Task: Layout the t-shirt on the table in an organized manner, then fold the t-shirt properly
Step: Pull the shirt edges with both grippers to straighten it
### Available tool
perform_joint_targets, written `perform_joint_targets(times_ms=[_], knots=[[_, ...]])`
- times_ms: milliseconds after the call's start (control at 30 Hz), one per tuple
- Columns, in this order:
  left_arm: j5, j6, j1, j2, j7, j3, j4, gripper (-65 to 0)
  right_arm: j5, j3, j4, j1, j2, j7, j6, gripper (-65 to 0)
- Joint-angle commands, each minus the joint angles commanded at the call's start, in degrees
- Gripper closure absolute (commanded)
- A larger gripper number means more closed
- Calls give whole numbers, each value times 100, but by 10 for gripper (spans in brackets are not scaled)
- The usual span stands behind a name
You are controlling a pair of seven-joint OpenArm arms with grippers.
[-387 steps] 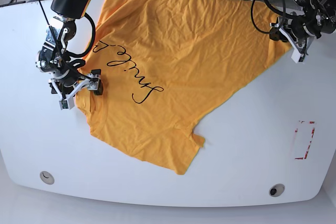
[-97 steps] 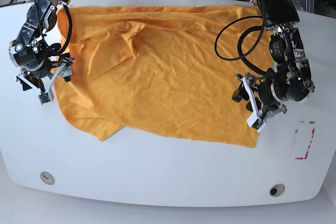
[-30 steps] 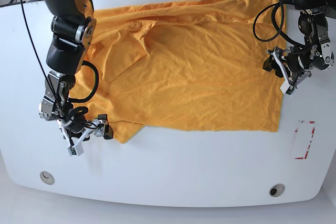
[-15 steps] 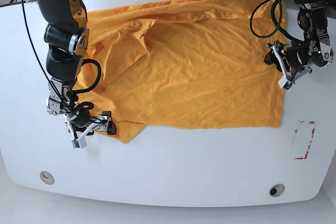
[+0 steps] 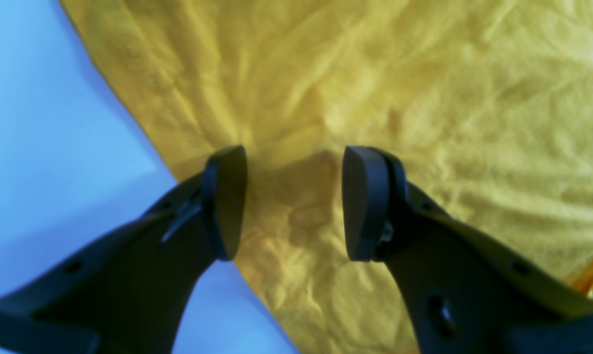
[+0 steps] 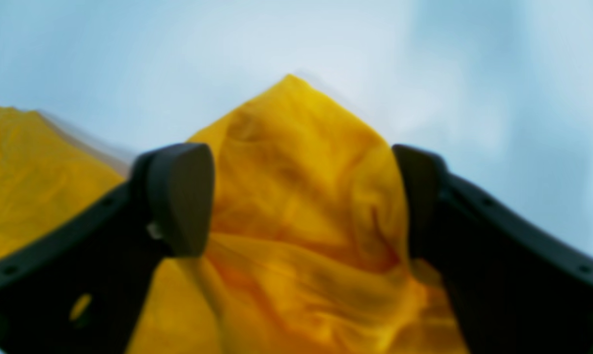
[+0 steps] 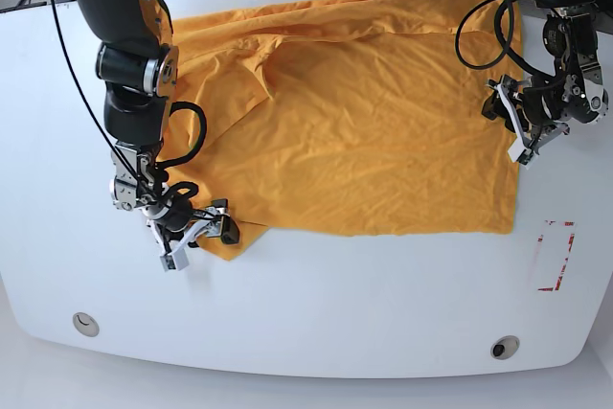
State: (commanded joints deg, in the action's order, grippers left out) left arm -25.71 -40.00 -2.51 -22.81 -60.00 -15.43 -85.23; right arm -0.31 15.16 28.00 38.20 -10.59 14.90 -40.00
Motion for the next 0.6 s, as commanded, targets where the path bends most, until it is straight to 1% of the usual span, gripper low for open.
perform_joint_targets(times_ms=[67,233,267,333,467,600], knots=[[0,0,0,0,0,0,0,-294,0,0,0,18,9,-9,0,-236],[0,0,0,0,0,0,0,-294,0,-9,0,35,18,-97,0,-43],[0,0,0,0,0,0,0,-294,0,-9,0,44,18,-114,0,-19],[0,0,0,0,0,0,0,-294,-9,-26,0,97,62,-114,0,-3],[9,0,0,0,0,9,9,-294,0,-202,9,158,70,-114,0,-3],[26,0,0,9,0,18,18,-294,9,-229,141,264,70,-105,0,-3]])
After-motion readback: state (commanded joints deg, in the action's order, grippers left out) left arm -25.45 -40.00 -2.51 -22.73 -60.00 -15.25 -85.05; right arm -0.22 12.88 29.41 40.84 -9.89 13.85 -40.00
